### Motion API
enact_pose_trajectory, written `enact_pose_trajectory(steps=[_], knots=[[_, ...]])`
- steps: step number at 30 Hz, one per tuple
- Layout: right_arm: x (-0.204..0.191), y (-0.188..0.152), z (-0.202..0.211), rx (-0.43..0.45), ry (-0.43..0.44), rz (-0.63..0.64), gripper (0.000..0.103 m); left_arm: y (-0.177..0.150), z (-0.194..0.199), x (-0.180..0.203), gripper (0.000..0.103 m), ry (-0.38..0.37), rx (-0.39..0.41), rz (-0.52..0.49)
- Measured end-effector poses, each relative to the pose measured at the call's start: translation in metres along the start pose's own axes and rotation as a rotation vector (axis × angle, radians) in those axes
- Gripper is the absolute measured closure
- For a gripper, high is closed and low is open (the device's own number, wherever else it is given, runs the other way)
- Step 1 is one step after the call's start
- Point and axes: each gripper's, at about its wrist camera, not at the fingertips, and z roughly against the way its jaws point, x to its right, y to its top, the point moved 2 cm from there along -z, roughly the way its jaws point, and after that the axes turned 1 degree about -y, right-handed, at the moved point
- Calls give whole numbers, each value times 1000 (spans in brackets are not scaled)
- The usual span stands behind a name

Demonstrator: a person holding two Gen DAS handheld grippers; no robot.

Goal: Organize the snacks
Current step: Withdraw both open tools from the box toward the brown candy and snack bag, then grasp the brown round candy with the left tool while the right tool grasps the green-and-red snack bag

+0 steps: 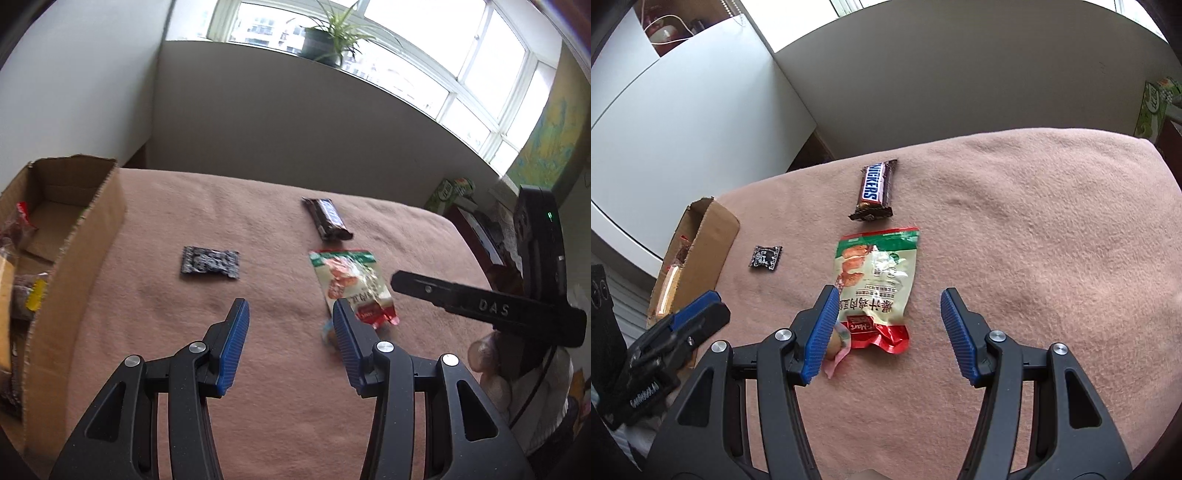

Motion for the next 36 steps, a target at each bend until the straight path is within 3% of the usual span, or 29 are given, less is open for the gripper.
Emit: enact_pose_trajectory(steps=[6, 10, 20, 24, 26, 31, 36], knots=[[10, 4, -16, -51, 56, -36, 43, -15, -31, 29, 57, -45, -85, -63], [11, 5, -21, -65, 96, -43, 43, -20, -42, 41, 57, -30, -108, -102], [4, 5, -33, -96, 174, -35, 43, -20, -56, 38, 57, 13, -104, -111], [-1, 4, -34, -89, 158, -17, 43, -18, -57, 37, 58, 22, -100, -121], [-4, 3, -34, -84, 141, -1, 43, -19, -56, 35, 63, 32, -96, -116], [-21, 0, -38, -75, 62, 85, 44, -17, -50, 28, 65, 56, -88, -113], [-28, -3, -40, -57, 6, 145, 57, -17, -42, 11, 67, 69, -78, -75]])
